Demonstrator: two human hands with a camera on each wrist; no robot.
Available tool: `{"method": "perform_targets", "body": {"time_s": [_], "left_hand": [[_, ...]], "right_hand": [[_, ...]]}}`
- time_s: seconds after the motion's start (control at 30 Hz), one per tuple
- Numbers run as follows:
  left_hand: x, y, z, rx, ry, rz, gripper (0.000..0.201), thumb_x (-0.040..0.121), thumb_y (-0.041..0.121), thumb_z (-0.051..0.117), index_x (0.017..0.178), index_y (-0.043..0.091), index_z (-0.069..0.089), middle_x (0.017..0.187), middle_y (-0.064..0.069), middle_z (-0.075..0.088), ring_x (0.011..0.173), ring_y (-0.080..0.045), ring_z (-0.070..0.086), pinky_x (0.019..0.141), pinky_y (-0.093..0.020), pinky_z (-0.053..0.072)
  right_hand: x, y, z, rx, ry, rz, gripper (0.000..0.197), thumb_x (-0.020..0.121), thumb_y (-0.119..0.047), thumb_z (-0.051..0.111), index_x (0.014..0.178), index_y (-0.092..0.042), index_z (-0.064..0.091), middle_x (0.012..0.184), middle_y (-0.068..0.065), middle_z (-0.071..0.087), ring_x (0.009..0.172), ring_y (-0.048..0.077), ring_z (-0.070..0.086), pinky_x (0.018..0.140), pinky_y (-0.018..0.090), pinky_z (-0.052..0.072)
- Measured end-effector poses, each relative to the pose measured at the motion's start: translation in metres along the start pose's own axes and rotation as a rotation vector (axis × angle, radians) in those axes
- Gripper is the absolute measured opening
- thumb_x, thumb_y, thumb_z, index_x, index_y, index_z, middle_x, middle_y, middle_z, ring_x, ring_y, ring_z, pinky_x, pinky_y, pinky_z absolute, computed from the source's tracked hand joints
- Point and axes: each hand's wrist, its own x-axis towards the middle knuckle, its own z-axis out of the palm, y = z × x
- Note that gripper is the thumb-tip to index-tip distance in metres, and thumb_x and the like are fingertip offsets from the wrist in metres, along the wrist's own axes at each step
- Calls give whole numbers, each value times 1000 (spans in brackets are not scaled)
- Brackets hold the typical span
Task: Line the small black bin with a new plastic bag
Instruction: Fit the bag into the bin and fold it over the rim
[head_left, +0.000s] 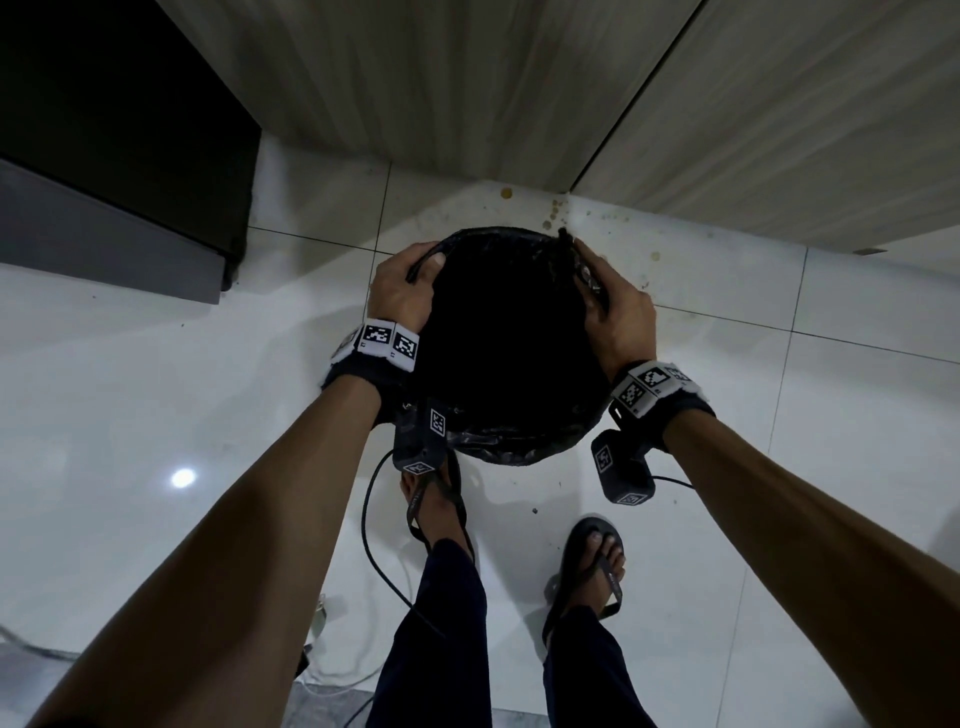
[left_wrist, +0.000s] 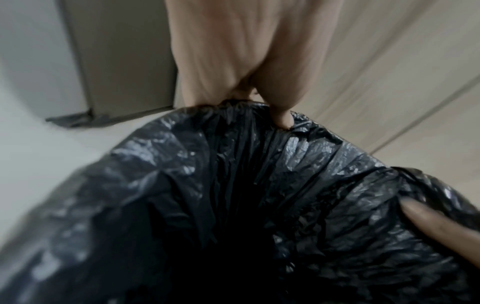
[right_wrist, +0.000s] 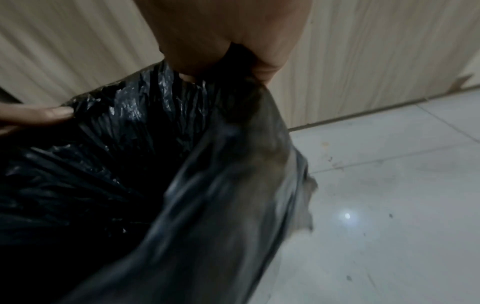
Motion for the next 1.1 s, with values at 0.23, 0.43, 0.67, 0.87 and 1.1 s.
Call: {"method": "perform_targets", "body": {"time_s": [0.23, 0.43, 0.67, 0.87, 1.1], "left_hand": [[-15, -1, -8, -125, 104, -77, 31, 96, 12, 51, 125, 4, 60, 114, 1, 60, 107, -10, 55, 72, 6, 39], [-16, 25, -4, 345, 122, 190, 49, 86, 19, 59, 133, 26, 50, 137, -1, 52, 129, -19, 43, 112, -29, 30], [21, 51, 20, 522, -235, 327, 43, 89, 14, 53, 128, 31, 57, 129, 1, 62, 121, -22, 55, 105, -30, 40], [43, 44, 19, 424, -259, 162, 31, 90, 19, 57, 117, 32, 66, 123, 4, 67, 114, -18, 60, 100, -25, 45], [43, 31, 11, 322, -217, 77, 24, 86, 39, 61, 107, 30, 71, 106, 5, 72, 101, -15, 65, 93, -32, 51]], "right_hand": [[8, 4, -11, 40, 29, 130, 33, 91, -25, 42, 110, -13, 66, 82, 14, 67, 80, 31, 63, 68, 30, 40], [37, -6, -8, 176, -29, 441, 37, 98, -28, 47, 109, 2, 66, 89, 18, 63, 86, 27, 60, 70, 30, 40], [43, -8, -11, 207, 51, 335, 61, 86, -23, 50, 145, -27, 35, 127, 16, 58, 115, 31, 57, 102, 43, 47], [51, -29, -8, -313, -79, -350, 72, 79, -39, 58, 146, -31, 33, 155, 6, 32, 144, 34, 25, 115, 54, 25], [50, -26, 4, -146, -148, -218, 42, 95, -23, 47, 136, -31, 49, 125, 14, 65, 106, 38, 63, 87, 40, 49]]}}
